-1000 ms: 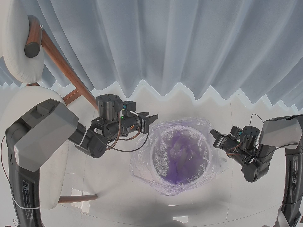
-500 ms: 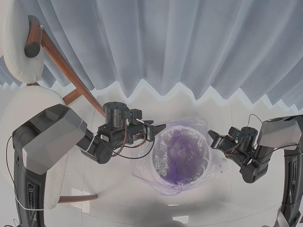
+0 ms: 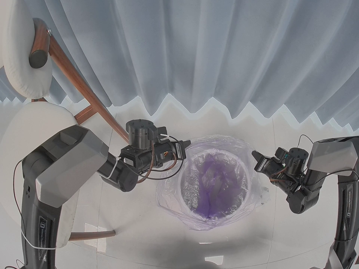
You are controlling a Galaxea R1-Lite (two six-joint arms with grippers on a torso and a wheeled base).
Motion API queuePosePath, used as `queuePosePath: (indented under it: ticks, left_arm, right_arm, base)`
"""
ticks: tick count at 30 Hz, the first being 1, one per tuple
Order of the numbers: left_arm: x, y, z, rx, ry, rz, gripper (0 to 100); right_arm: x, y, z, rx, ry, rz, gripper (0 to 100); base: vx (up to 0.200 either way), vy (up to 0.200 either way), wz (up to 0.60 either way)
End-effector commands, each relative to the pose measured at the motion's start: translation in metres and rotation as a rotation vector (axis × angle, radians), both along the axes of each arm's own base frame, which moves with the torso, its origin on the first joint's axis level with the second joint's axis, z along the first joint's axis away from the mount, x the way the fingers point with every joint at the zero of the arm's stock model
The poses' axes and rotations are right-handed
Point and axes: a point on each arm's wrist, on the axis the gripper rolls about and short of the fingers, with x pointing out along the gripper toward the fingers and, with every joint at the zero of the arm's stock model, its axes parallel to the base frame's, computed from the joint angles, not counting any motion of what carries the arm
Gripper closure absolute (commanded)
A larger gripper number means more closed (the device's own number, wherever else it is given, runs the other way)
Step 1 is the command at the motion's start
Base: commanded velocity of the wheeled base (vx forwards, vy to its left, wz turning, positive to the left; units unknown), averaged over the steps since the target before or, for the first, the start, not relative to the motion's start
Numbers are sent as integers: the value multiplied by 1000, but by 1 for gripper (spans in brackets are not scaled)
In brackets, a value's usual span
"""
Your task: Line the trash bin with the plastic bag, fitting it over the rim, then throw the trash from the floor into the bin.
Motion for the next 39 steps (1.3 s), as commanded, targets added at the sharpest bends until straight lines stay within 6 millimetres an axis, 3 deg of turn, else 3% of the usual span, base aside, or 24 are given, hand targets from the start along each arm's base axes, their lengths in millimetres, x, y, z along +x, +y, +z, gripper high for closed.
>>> queuePosePath:
  ticks: [1, 13, 23, 33, 34, 35, 36, 39]
  left_arm:
    - [11, -4, -13, 4, -5, 33, 100]
    - [27, -9, -45, 19, 15, 65, 100]
    - [31, 6, -75, 50, 77, 159, 100]
    - [34, 12, -72, -26, 134, 229, 100]
    - [34, 13, -71, -31, 140, 233, 0]
    - [34, 14, -71, -33, 144, 236, 0]
    - [34, 15, -70, -34, 141, 239, 0]
    - [35, 18, -66, -45, 121, 256, 0]
  right_arm:
    - [13, -13, 0, 9, -28, -39, 100]
    - [37, -17, -27, 2, 20, -33, 100]
    - [36, -16, -51, -8, 80, -28, 100]
    - [34, -16, -63, -12, 99, -31, 100]
    - [33, -16, -63, -12, 102, -31, 100]
    - [33, -17, -63, -12, 102, -33, 100]
    - [33, -17, -63, -12, 102, -34, 0]
    - [33, -21, -58, -3, 79, -49, 0]
  base:
    - [0, 0, 0]
    - [0, 0, 0]
    - [0, 0, 0]
    - [0, 0, 0]
    - [0, 0, 0]
    - [0, 0, 0]
    - [0, 0, 0]
    - [0, 0, 0]
